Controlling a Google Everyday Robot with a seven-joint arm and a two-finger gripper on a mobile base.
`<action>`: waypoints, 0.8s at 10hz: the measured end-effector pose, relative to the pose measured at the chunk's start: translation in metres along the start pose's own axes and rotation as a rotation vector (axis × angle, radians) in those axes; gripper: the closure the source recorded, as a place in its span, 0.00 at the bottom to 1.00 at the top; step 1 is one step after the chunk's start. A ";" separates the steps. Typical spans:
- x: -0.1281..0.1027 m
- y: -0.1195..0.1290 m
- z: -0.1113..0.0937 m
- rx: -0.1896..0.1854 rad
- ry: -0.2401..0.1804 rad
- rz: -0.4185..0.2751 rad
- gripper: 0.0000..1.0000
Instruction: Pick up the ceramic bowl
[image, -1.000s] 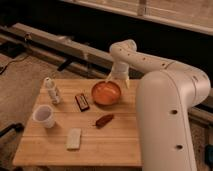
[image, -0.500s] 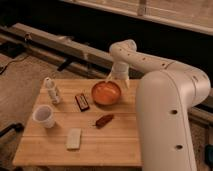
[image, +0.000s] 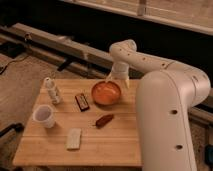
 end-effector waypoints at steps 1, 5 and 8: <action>0.000 0.000 0.000 -0.004 0.002 -0.001 0.20; 0.005 -0.005 0.010 0.009 -0.031 -0.013 0.20; 0.001 -0.005 0.064 0.060 -0.136 -0.006 0.20</action>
